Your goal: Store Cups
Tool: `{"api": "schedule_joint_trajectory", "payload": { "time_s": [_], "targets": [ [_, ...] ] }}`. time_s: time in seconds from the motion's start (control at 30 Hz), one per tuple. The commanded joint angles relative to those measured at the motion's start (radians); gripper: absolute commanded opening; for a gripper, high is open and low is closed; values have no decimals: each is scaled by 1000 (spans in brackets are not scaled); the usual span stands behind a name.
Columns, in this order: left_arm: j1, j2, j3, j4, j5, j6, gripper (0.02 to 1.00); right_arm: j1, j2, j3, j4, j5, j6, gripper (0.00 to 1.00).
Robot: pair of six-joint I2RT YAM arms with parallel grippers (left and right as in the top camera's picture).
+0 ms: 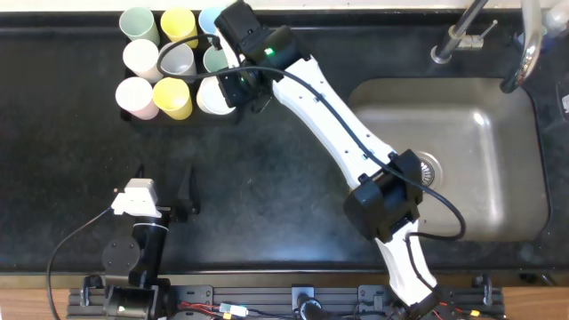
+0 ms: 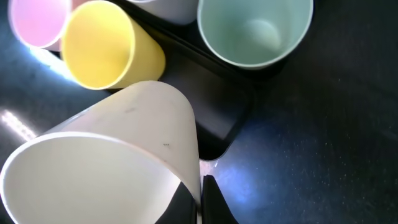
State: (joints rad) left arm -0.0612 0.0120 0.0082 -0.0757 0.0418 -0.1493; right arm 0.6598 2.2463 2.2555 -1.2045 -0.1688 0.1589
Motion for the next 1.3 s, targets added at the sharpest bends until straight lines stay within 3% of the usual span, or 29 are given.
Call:
{"api": "schedule_joint_trajectory", "payload": {
  "time_s": [0.03, 1.1, 1.3],
  "targets": [
    [-2, -8, 0, -3, 13, 19, 1000, -3, 32, 32, 11, 32, 42, 45],
    [-2, -8, 0, -3, 13, 19, 1000, 37, 83, 3, 34, 71, 66, 45],
    [-2, -8, 0, -3, 13, 19, 998, 40, 84, 3, 32, 119, 66, 42]
  ]
}}
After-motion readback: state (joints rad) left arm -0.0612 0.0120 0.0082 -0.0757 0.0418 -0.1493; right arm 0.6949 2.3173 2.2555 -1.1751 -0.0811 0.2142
